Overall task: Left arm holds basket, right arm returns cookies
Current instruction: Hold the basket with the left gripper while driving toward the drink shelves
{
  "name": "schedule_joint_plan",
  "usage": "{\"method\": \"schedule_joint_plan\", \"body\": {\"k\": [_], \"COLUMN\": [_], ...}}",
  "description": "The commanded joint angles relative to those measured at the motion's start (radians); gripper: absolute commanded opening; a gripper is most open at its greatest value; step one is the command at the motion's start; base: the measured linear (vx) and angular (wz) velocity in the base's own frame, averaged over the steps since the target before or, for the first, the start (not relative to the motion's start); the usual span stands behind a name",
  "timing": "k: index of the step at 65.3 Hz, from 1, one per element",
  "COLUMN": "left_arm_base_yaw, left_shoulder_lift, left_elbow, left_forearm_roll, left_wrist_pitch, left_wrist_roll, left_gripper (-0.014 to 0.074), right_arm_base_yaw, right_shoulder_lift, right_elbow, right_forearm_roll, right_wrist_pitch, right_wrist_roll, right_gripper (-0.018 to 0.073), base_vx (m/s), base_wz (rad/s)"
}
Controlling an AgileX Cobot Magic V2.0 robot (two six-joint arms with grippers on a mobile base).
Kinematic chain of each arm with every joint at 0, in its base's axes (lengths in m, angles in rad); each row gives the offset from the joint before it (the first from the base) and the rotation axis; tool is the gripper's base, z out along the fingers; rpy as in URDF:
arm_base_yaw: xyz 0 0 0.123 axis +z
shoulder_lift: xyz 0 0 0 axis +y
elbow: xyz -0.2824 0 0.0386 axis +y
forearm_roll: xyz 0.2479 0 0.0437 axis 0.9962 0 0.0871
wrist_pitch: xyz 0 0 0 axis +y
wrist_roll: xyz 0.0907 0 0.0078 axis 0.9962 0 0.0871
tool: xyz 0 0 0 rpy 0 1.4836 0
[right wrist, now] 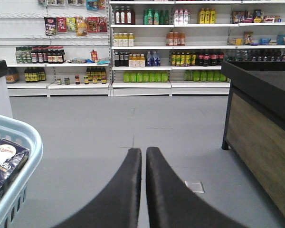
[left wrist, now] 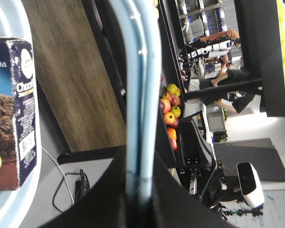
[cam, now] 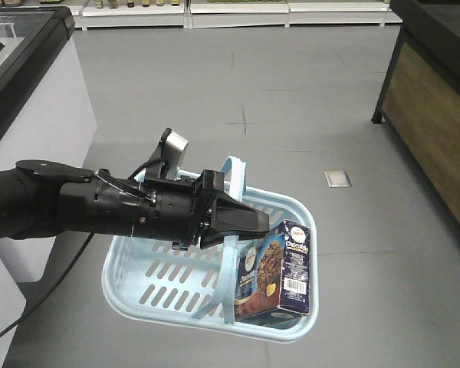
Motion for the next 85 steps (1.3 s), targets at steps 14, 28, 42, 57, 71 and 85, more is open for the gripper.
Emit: {"method": "schedule_joint_plan", "body": {"k": [14, 28, 42, 57, 71, 85], "left_arm_base_yaw": [-0.004, -0.004, -0.004, -0.004, -0.004, -0.004], "left_shoulder_lift": [-0.054, -0.054, -0.054, -0.054, -0.054, -0.054], "left_elbow": [-0.028, -0.028, -0.028, -0.028, -0.028, -0.028], "left_forearm_roll": [-0.125, -0.125, -0.125, -0.125, -0.125, -0.125], "left_wrist_pitch": [0.064, 0.064, 0.063, 0.063, 0.063, 0.063], "left_wrist_roll": [0.016, 0.016, 0.016, 0.016, 0.016, 0.016], "left_gripper": [-0.0006, -0.0006, -0.0006, -0.0006, -0.0006, -0.0006], "right_arm_base_yaw": [0.0, 0.0, 0.0, 0.0, 0.0, 0.0], "right_shoulder_lift": [-0.012, -0.012, -0.012, -0.012, -0.012, -0.012], "right_elbow": [0.018, 0.018, 0.018, 0.018, 0.018, 0.018], "right_forearm_roll": [-0.006, -0.006, -0.006, -0.006, -0.006, -0.006], "right_wrist_pitch": [-0.075, -0.075, -0.075, -0.075, -0.075, -0.075], "right_wrist_roll": [-0.01, -0.01, -0.01, -0.01, -0.01, -0.01], "right_gripper": [-0.0006, -0.0006, -0.0006, -0.0006, -0.0006, -0.0006], "base_vx": [0.44, 0.46, 0.47, 0.48, 0.49, 0.5], "base_wz": [0.1, 0.04, -0.01, -0.03, -0.03, 0.02]}}
